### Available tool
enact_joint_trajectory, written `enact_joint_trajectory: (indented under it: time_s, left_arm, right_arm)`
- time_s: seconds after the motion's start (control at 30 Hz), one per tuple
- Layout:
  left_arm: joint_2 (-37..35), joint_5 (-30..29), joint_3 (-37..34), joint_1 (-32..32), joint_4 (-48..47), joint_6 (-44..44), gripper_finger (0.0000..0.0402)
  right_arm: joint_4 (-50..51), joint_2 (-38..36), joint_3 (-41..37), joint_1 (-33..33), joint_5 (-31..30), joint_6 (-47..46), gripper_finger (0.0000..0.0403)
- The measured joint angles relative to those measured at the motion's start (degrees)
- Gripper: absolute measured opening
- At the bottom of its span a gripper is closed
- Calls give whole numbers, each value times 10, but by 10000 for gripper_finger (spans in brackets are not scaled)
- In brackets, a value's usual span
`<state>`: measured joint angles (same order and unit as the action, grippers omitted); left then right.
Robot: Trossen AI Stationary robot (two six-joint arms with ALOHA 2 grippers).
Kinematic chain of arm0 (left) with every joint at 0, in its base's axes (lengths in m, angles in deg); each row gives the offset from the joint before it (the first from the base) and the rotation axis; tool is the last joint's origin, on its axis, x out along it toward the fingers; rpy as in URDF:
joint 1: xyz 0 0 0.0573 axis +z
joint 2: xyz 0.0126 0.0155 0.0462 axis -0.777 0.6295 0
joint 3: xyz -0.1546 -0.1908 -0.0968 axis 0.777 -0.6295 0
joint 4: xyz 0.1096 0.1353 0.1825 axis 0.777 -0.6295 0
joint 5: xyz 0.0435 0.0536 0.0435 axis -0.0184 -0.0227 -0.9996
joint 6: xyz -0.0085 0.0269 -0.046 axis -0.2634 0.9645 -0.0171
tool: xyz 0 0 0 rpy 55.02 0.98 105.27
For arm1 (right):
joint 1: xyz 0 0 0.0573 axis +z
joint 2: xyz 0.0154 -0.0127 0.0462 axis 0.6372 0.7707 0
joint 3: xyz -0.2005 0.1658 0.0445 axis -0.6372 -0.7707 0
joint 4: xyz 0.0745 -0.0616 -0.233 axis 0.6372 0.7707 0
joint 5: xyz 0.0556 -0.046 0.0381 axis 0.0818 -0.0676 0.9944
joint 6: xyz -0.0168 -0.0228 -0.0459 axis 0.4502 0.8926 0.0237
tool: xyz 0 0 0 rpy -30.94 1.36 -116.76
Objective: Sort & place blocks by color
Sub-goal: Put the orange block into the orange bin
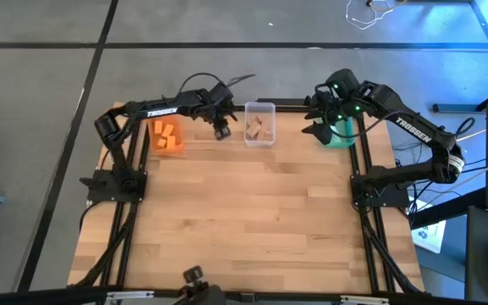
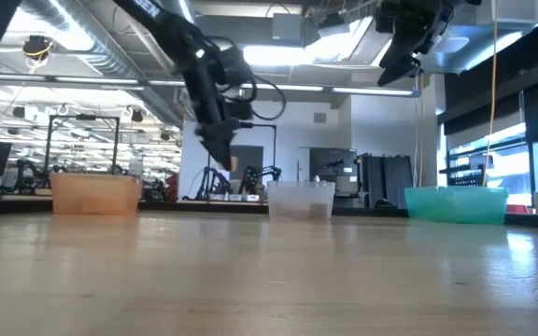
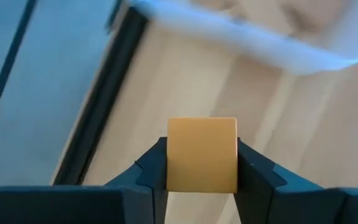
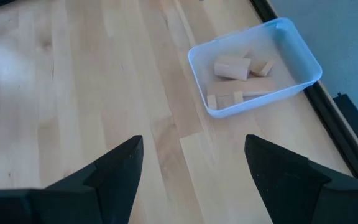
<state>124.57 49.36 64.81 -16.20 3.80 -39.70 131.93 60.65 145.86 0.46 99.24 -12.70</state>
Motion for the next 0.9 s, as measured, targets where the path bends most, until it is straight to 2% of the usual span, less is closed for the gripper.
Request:
enact_joint_trajectory:
  time_s: [0.2,0.3,0.47,0.57,0.73,0.9]
  left_arm:
    - [-55,-100,0,1,-97,-103,122]
    - [-79,-135,0,8,-151,-129,122]
    - [-111,-141,0,39,-268,-180,122]
    - [-121,-142,-2,57,-316,-204,122]
    - [-155,-138,-43,92,-332,-228,122]
    - [-158,-132,-89,126,-329,-241,122]
  right_arm:
    - [-11,0,0,0,3,-2,281]
    - [-9,0,0,0,48,3,281]
    - [-3,0,0,0,193,71,281]
    - [12,0,0,1,250,105,281]
    - [20,0,0,1,255,105,281]
    - [20,0,0,1,255,106,281]
